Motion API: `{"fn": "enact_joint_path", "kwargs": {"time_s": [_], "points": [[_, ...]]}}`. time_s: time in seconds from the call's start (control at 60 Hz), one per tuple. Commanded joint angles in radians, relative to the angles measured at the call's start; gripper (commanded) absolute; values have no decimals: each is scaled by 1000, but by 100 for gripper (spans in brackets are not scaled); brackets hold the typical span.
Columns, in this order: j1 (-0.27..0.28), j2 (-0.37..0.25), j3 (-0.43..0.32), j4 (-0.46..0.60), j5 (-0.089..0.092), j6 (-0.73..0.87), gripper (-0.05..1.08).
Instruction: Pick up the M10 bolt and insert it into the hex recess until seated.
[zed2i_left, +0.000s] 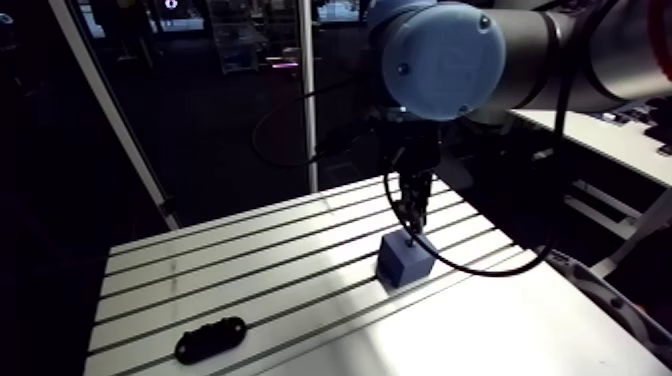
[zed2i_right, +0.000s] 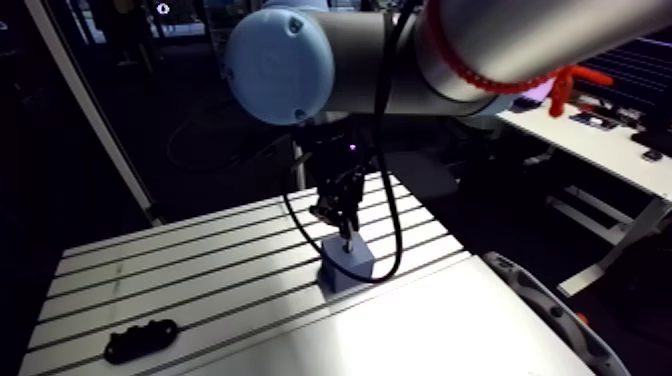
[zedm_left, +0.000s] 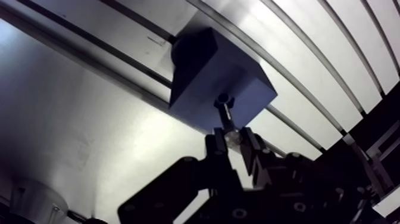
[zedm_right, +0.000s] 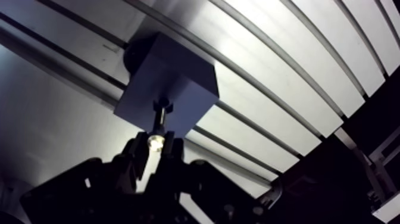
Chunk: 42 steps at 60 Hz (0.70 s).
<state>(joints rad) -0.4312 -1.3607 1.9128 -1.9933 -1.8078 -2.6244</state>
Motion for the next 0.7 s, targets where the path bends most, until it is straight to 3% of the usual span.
{"fn": "enact_joint_path", "kwargs": {"time_s": [0.017, 0.7], "points": [[0, -1, 4, 0, 0, 0, 108], [2, 4, 2, -6, 0, -1, 108]]}}
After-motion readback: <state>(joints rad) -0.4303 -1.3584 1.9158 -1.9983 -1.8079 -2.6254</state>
